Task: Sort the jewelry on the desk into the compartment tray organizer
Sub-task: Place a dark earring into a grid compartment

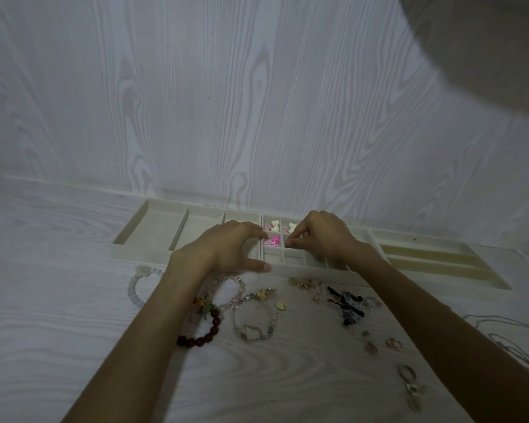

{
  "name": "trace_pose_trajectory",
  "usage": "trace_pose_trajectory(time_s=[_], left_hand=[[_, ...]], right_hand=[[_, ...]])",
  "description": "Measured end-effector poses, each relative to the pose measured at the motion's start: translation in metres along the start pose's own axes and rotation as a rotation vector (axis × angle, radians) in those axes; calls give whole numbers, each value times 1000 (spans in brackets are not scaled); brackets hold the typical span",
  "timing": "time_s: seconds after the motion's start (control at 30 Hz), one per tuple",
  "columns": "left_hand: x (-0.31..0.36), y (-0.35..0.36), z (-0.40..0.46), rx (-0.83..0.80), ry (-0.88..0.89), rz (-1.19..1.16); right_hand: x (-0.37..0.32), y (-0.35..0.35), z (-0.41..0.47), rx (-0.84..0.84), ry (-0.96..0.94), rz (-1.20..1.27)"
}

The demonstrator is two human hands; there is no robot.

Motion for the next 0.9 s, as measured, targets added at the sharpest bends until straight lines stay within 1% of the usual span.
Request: trace_pose_trajectory(time_s=[0.1,0.2,0.33,0.4,0.47,0.57,0.67,0.77,0.9], left_hand=[[-1,-3,-1,-3,-6,-37],[-3,-10,-3,12,-27,-115],[-3,-29,-8,118,-39,-155],[-2,-38,-13,152,-35,-165],[2,-46,-17,170,-22,-163],[15,-53,-24,184,21,-164],[32,-50,-34,158,44,-167],[44,-30,-44,97,30,-99],[40,1,-59,115,-60,-76]], right_hand=[[2,-10,-7,-12,11,49],[5,-31,-22,32,6,108],[1,-58,-56,147,-15,182],[-6,-61,-76,174,-44,208],[-12,-56,-93,167,-74,196],[-13,-37,-107,108,-82,129],[-11,-12,-113,67,-79,33],[-13,12,-118,67,-104,-61],[-11,29,-121,115,-69,-61]])
Point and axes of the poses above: each hand's wrist, its own z-axis towards the middle knuckle, its own y-axis out of the palm, x = y × z, the point moved 5 cm from there along z, towards the middle knuckle, and after that the axes turned 2 degrees about -x, right-handed, at the moved point
